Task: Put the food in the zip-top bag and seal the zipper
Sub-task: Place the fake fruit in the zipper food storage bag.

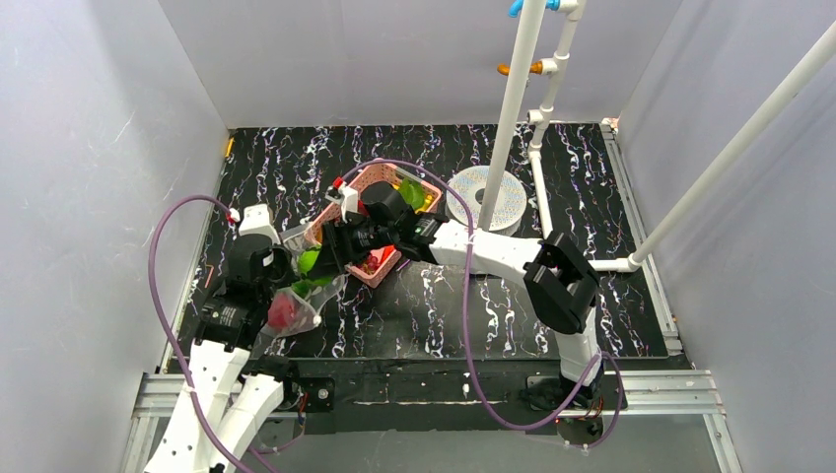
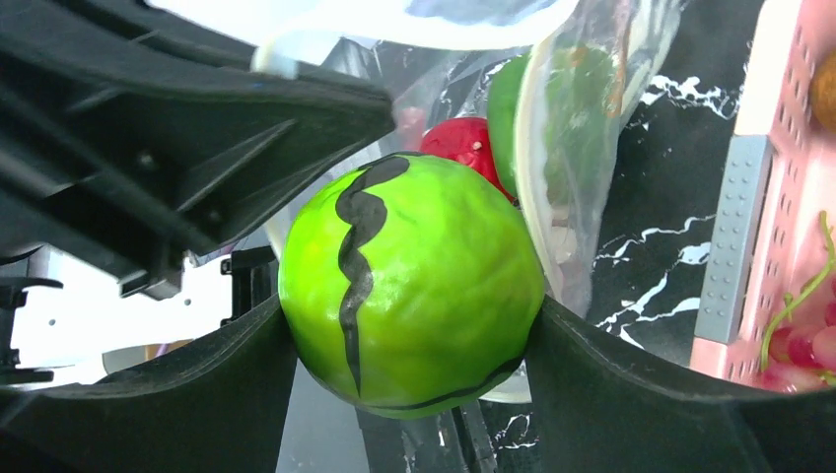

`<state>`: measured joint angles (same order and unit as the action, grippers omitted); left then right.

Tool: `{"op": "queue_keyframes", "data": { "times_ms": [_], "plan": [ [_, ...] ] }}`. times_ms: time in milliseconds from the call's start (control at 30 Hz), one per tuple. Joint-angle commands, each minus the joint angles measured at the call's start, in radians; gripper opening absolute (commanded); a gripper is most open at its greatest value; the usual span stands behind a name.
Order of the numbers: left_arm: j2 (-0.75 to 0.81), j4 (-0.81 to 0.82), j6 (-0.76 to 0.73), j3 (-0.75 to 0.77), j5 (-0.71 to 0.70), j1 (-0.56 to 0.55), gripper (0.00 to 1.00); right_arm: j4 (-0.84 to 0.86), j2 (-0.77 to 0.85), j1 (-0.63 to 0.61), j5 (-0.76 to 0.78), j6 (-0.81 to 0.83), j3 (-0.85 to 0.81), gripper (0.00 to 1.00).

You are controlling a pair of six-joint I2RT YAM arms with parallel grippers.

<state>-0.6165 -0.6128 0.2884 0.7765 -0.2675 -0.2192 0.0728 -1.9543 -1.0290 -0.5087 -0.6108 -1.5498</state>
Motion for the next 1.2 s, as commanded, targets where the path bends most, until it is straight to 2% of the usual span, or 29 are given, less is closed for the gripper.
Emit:
{"op": "queue_keyframes", "data": {
  "times_ms": [0,233,433,600,733,833,1033,1167],
  "plan": [
    [0.009,-0.037,0.034,0.052,0.088,-0.003,0.0,-0.017,0.016,0.002,0.027,-0.02,-0.069,0.01],
    [-0.092,-0.244,0.162,0.246,0.217,-0.003,0.0,-0.088,0.065,-0.008,0.152,0.029,-0.062,0.15],
    [-0.087,-0.258,0.228,0.241,0.285,-0.003,0.0,-0.139,0.092,-0.023,0.179,0.067,-0.081,0.3],
    [-0.075,-0.247,0.267,0.22,0.334,-0.003,0.0,-0.166,0.114,-0.037,0.219,0.094,-0.076,0.49],
    [-0.068,-0.249,0.279,0.233,0.34,-0.003,0.0,-0.194,0.104,-0.042,0.225,0.102,-0.103,0.76],
    [-0.066,-0.254,0.281,0.242,0.338,-0.003,0.0,-0.214,0.102,-0.048,0.238,0.11,-0.121,0.89],
    [-0.056,-0.259,0.284,0.231,0.33,-0.002,0.0,-0.214,0.125,-0.049,0.252,0.129,-0.101,0.97],
    [-0.058,-0.253,0.29,0.221,0.335,-0.003,0.0,-0.217,0.137,-0.049,0.259,0.141,-0.096,0.98]
  ]
}}
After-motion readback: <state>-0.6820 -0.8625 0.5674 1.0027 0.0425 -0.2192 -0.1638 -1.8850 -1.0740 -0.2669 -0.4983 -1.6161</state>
